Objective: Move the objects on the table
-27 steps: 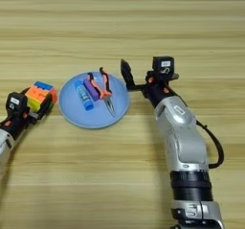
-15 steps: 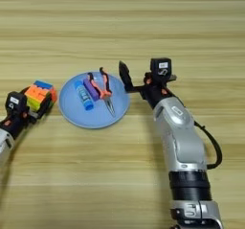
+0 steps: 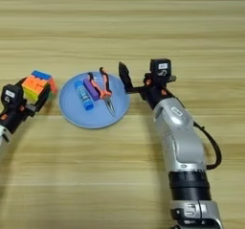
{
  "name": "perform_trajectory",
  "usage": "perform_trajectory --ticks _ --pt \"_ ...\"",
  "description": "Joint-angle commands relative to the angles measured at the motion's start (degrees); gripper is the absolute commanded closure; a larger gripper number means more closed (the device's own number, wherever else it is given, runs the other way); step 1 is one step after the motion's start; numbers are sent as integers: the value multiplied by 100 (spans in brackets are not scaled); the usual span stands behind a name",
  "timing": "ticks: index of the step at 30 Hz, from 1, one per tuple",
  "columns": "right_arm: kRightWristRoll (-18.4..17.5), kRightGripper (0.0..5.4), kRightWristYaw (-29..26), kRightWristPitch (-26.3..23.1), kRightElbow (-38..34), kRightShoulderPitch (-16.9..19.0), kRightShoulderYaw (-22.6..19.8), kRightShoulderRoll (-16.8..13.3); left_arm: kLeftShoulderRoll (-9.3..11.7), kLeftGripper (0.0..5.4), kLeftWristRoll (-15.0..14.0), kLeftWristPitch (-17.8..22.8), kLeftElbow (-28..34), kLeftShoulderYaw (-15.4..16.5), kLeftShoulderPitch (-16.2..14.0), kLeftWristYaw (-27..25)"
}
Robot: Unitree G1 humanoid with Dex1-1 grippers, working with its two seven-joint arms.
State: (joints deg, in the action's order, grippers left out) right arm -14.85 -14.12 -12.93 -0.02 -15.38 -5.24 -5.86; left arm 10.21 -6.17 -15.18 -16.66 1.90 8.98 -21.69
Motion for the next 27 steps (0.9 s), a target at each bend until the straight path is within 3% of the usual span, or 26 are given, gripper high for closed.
perform_trajectory --ticks 1,9,16,27 --pt "-63 0 64 67 24 -35 -174 -42 23 204 -24 263 493 -99 -53 -28" --pt "12 0 175 176 69 -18 -294 -73 7 204 -95 554 854 -215 -9 -102" --pt "-69 0 298 270 152 -27 -656 -221 -120 204 -60 736 1079 -556 99 -230" --pt "-175 0 449 379 248 -19 -1158 -374 -455 204 38 936 875 -1187 630 -457"
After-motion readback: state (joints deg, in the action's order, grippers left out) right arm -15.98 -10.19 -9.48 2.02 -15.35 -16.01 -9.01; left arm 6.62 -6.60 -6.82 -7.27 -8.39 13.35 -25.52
